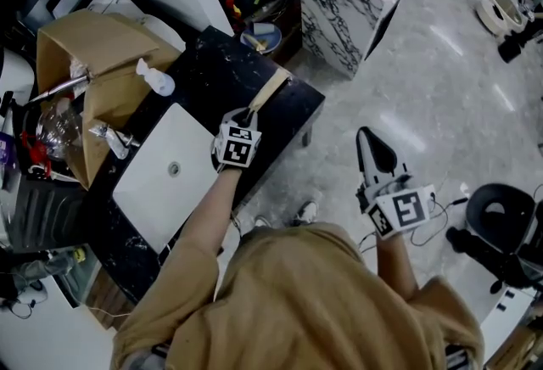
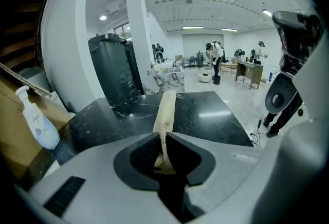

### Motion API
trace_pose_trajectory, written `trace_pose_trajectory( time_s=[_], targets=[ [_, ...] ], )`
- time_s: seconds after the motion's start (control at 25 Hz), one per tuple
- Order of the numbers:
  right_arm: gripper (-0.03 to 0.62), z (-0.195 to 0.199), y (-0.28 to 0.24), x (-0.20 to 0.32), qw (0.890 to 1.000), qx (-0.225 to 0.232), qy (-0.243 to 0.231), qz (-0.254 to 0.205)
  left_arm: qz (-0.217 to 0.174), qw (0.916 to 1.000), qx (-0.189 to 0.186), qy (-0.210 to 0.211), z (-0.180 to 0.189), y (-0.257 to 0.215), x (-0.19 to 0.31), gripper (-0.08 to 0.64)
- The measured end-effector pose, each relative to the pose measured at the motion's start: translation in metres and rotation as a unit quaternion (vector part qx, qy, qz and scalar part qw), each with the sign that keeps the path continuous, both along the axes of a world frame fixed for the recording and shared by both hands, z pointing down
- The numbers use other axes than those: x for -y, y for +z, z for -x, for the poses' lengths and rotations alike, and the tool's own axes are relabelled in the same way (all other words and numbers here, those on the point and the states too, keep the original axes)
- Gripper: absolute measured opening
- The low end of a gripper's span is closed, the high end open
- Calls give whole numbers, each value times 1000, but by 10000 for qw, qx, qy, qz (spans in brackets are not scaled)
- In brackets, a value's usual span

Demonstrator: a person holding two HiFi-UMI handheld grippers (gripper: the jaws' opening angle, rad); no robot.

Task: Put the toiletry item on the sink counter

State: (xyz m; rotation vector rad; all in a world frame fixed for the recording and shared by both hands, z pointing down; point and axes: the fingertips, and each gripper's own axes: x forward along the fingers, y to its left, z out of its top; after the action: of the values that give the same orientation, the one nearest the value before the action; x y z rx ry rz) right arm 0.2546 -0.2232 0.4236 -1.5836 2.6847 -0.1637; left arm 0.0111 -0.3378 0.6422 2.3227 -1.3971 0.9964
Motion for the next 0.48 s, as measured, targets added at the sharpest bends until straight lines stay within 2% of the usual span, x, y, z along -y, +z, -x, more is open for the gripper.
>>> trace_pose_trajectory(
  time_s=[0.48],
  targets=[
    [5,17,7,-17,10000,4,17,8,12,10000,-63,52,2,3,0,35]
  ],
)
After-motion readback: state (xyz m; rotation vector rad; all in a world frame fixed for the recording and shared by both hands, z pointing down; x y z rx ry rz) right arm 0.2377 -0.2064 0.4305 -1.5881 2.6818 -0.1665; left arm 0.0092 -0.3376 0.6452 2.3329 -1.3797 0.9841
